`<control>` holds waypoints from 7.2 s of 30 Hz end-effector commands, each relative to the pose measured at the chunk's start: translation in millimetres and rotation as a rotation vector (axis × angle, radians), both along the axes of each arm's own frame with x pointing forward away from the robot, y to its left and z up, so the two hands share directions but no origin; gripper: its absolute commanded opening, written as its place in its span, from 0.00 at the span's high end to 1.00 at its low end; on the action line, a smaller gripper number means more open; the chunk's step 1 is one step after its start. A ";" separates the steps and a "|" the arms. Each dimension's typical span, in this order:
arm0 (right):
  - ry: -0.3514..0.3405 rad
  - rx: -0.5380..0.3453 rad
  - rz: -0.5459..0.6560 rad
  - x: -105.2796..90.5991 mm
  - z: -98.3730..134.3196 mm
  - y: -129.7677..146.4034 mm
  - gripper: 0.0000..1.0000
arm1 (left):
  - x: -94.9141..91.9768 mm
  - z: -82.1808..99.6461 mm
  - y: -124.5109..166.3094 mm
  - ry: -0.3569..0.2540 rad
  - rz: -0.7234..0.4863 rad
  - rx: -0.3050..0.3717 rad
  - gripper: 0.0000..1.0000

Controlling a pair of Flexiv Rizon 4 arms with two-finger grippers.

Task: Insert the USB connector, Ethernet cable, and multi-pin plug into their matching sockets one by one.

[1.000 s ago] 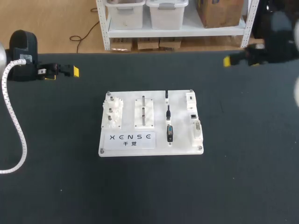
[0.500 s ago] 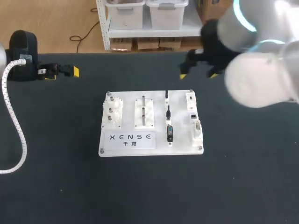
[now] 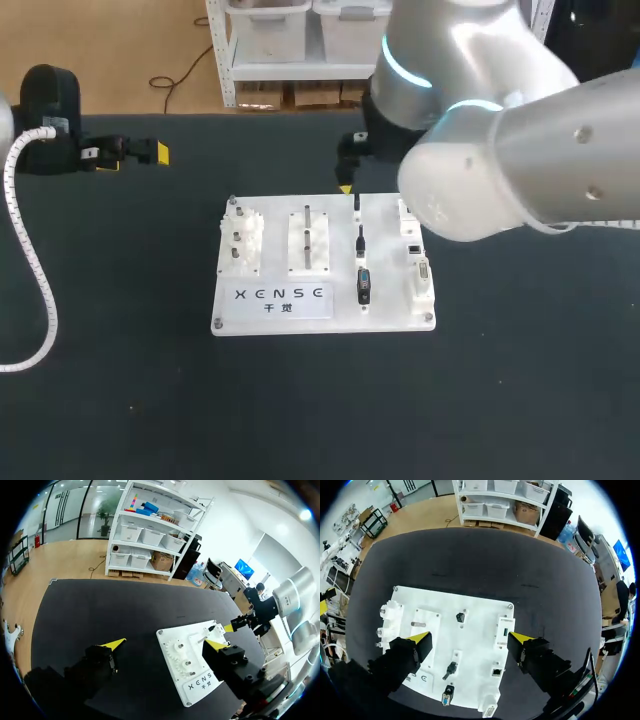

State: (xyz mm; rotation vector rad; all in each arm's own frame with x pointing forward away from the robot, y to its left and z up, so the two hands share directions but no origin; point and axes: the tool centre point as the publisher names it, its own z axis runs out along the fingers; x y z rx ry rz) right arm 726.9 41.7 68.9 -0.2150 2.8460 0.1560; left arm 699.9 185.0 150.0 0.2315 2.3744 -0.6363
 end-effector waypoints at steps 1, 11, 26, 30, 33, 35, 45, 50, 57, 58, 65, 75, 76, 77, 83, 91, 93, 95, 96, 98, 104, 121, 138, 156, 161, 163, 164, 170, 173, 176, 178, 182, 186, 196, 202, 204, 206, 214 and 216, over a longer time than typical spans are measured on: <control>-0.022 0.032 0.009 6.4 -4.3 3.3 0.00 | 0.0 0.0 0.0 0.000 0.000 0.000 0.00; -0.022 0.032 0.009 6.4 -4.3 3.3 0.00 | 0.0 0.0 0.0 0.000 0.000 0.000 0.00; 0.038 0.025 -0.002 26.4 -18.7 14.5 0.00 | 0.0 0.0 0.0 0.000 0.000 0.000 0.00; 0.051 -0.004 -0.009 37.1 -22.8 21.9 0.00 | 0.0 0.0 0.0 0.000 0.000 0.000 0.00; 0.063 -0.020 -0.018 42.6 -28.4 24.1 0.00 | 0.0 0.0 0.0 0.000 0.000 0.000 0.00; 0.083 -0.025 -0.030 44.9 -33.5 22.9 0.00 | 0.0 0.0 0.0 0.000 0.000 0.000 0.00; 0.138 -0.012 -0.052 48.5 -41.6 17.7 0.00 | 0.0 0.0 0.0 0.000 0.000 0.000 0.00; 0.136 -0.013 -0.058 42.5 -39.6 21.0 0.00 | 0.0 0.0 0.0 0.000 0.000 0.000 0.00; 0.129 -0.055 -0.077 33.5 -45.5 21.4 0.00 | 0.0 0.0 0.0 0.000 0.000 0.000 0.00; 0.122 -0.057 -0.078 32.3 -45.6 21.2 0.00 | 0.0 0.0 0.0 0.000 0.000 0.000 0.00; 0.116 -0.063 -0.095 27.1 -48.3 19.4 0.16 | 0.0 0.0 0.0 0.000 0.000 0.000 0.00; 0.150 -0.044 -0.113 22.5 -54.7 17.9 0.57 | 0.0 0.0 0.0 0.000 0.000 0.000 0.00; 0.153 -0.041 -0.112 22.5 -55.2 18.0 0.58 | 0.0 0.0 0.0 0.000 0.000 0.000 0.00; 0.157 -0.037 -0.112 22.4 -55.7 18.2 0.60 | 0.0 0.0 0.0 0.000 0.000 0.000 0.00; 0.174 -0.023 -0.104 23.7 -58.9 20.8 0.67 | 0.0 0.0 0.0 0.000 0.000 0.000 0.00; 0.174 -0.019 -0.105 27.8 -57.3 25.3 0.78 | 0.0 0.0 0.0 0.000 0.000 0.000 0.00; 0.173 -0.016 -0.104 28.8 -56.9 26.2 0.81 | 0.0 0.0 0.0 0.000 0.000 0.000 0.00; 0.173 -0.014 -0.101 29.5 -56.9 27.0 0.83 | 0.0 0.0 0.0 0.000 0.000 0.000 0.00; 0.173 -0.014 -0.100 29.5 -56.9 27.1 0.84 | 0.0 0.0 0.0 0.000 0.000 0.000 0.00; 0.173 -0.012 -0.098 29.2 -56.4 27.6 0.86 | 0.0 0.0 0.0 0.000 0.000 0.000 0.00; 0.173 -0.010 -0.093 28.0 -56.6 27.0 1.00 | 0.0 0.0 0.0 0.000 0.000 0.000 0.00; 0.108 0.002 -0.084 24.0 -36.9 21.3 1.00 | 0.0 0.0 0.0 0.000 0.000 0.000 0.00; 0.049 0.001 -0.137 17.3 -14.0 -27.0 1.00 | 0.0 0.0 0.0 0.000 0.000 0.000 0.00; 0.085 -0.033 -0.185 10.1 -29.2 -53.9 1.00 | 0.0 0.0 0.0 0.000 0.000 0.000 0.00; 0.095 -0.046 -0.186 7.8 -34.8 -55.3 1.00 | 0.0 0.0 0.0 0.000 0.000 0.000 0.00; 0.100 -0.050 -0.189 7.2 -37.0 -56.1 1.00 | 0.0 0.0 0.0 0.000 0.000 0.000 0.00; 0.102 -0.053 -0.189 6.9 -38.6 -56.4 1.00 | 0.0 0.0 0.0 0.000 0.000 0.000 0.00; 0.108 -0.055 -0.195 7.3 -41.6 -56.8 1.00 | 0.0 0.0 0.0 0.000 0.000 0.000 0.00; 0.106 -0.054 -0.195 8.4 -42.5 -55.7 1.00 | 0.0 0.0 0.0 0.000 0.000 0.000 0.00; 0.105 -0.053 -0.193 9.9 -42.4 -54.4 1.00 | 0.0 0.0 0.0 0.000 0.000 0.000 0.00; 0.103 -0.053 -0.192 11.3 -42.5 -53.8 1.00 | 0.0 0.0 0.0 0.000 0.000 0.000 0.00; 0.101 -0.056 -0.194 13.6 -42.5 -53.7 1.00 | 0.0 0.0 0.0 0.000 0.000 0.000 0.00; 0.098 -0.060 -0.196 15.4 -42.3 -55.4 1.00 | 0.0 0.0 0.0 0.000 0.000 0.000 0.00; 0.103 -0.059 -0.194 14.6 -44.3 -55.7 1.00 | 0.0 0.0 0.0 0.000 0.000 0.000 0.00; 0.110 -0.055 -0.187 11.3 -46.4 -53.0 1.00 | 0.0 0.0 0.0 0.000 0.000 0.000 0.00; 0.112 -0.054 -0.187 11.2 -46.5 -52.7 1.00 | 0.0 0.0 0.0 0.000 0.000 0.000 0.00; 0.110 -0.053 -0.185 10.9 -46.1 -51.9 1.00 | 0.0 0.0 0.0 0.000 0.000 0.000 0.00; 0.105 -0.054 -0.187 12.3 -44.6 -51.2 1.00 | 0.0 0.0 0.0 0.000 0.000 0.000 0.00; 0.106 -0.056 -0.189 13.4 -45.5 -52.7 1.00 | 0.0 0.0 0.0 0.000 0.000 0.000 0.00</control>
